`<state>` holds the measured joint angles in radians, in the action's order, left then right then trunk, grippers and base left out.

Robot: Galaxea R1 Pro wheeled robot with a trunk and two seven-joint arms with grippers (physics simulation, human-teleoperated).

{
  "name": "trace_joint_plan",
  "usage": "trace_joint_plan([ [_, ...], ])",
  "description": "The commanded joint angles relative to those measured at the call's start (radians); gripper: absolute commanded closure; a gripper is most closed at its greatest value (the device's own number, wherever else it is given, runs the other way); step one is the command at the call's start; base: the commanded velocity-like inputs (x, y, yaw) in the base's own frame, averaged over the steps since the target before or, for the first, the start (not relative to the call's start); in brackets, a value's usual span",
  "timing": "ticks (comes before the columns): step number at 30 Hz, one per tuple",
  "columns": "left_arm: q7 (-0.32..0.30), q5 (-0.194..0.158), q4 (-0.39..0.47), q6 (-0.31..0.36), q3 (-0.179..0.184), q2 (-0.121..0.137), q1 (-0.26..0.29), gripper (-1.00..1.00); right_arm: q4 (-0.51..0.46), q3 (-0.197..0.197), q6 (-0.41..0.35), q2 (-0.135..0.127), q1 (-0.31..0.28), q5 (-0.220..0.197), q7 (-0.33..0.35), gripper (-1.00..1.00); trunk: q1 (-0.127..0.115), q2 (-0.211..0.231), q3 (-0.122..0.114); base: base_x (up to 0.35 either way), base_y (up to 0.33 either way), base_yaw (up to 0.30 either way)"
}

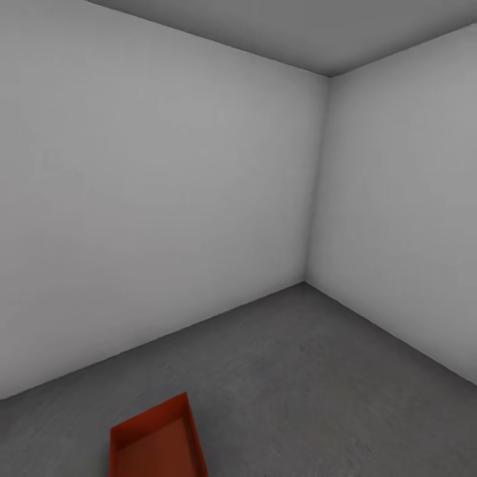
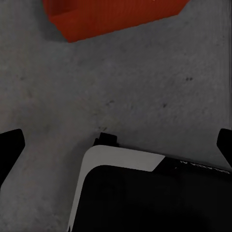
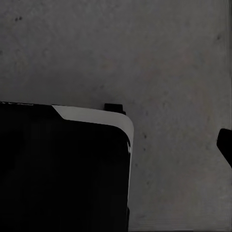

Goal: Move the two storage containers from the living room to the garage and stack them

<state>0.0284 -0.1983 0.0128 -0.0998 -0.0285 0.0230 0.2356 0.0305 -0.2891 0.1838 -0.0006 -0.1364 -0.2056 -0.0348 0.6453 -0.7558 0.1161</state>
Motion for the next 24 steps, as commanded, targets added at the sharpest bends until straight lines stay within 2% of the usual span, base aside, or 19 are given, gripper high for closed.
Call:
trace_joint_plan([
  [1, 0.001, -0.004, -0.001, -0.003, -0.002, 0.000, 0.001, -1.00, 0.003, -0.009, 0.005, 0.001, -0.001, -0.009, 0.000, -1.00, 0.000, -0.001, 0.001, 0.000, 0.000, -0.282],
  [24, 0.001, -0.004, -0.001, -0.003, -0.002, 0.000, 0.001, -1.00, 0.003, -0.009, 0.005, 0.000, -0.002, -0.009, 0.000, -1.00, 0.000, -0.001, -0.017, 0.000, 0.000, -0.277],
])
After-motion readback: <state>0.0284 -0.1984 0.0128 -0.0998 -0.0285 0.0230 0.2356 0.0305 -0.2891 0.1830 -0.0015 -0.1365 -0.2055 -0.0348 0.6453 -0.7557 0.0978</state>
